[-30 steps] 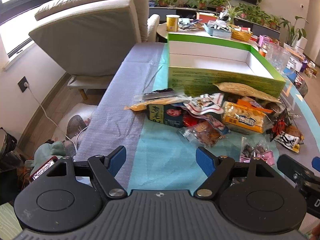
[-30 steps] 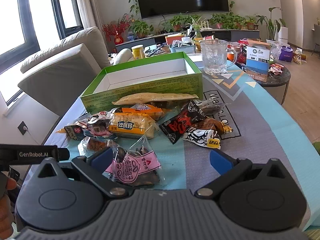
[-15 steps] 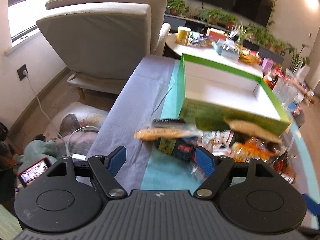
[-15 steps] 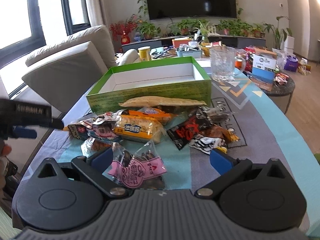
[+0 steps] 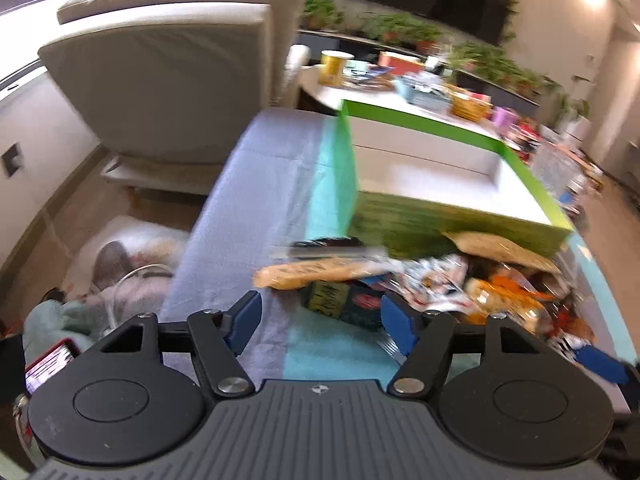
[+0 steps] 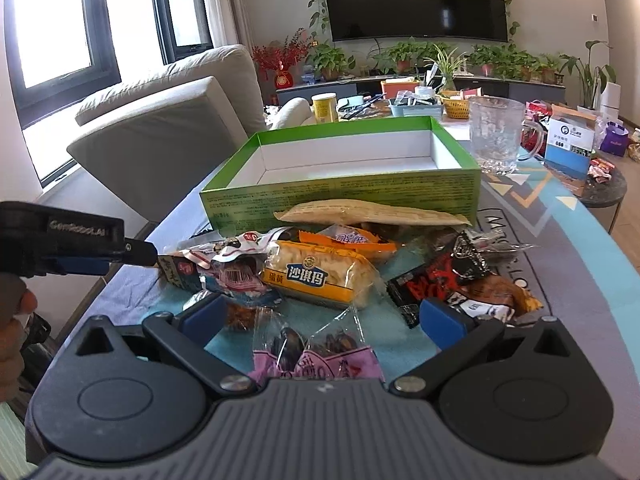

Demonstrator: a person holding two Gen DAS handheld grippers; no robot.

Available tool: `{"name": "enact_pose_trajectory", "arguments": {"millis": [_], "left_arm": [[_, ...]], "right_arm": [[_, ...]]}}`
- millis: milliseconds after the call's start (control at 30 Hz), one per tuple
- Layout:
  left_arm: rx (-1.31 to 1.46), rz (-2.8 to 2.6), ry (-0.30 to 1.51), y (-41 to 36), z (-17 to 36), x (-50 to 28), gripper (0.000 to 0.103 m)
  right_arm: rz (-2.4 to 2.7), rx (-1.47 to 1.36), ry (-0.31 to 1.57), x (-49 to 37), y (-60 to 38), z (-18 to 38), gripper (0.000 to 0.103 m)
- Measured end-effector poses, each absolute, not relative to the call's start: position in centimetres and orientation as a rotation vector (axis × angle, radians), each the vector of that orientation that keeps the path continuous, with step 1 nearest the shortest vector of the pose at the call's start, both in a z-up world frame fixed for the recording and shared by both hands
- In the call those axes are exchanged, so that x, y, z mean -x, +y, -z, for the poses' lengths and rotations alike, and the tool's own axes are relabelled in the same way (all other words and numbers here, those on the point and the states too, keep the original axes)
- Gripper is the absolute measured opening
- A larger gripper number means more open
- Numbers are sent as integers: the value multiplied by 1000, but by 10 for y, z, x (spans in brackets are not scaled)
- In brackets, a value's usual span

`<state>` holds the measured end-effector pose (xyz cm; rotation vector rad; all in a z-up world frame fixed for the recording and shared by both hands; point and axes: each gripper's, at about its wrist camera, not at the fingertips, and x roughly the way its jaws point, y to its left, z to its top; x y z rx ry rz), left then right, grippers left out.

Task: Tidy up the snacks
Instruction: 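Move both tools over the snack pile in front of the green box, then grasp the pink dried-fruit bag with the right tool while the left tool grasps the red-and-white packet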

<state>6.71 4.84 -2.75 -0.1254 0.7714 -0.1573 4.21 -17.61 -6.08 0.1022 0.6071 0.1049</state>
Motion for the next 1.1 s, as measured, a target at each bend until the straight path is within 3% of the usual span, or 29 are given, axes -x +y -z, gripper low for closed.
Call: {"name": "enact_pose_trajectory", "arguments": {"millis": [800,1100], "left_arm": [[-12,380,813,-3,51,-66,64],[47,453,756,6,31,-51,64]], "right_arm": [[-142,-50,715,-39,-169,95,51],[-116,-55,693,-37,-171,96,51]]}}
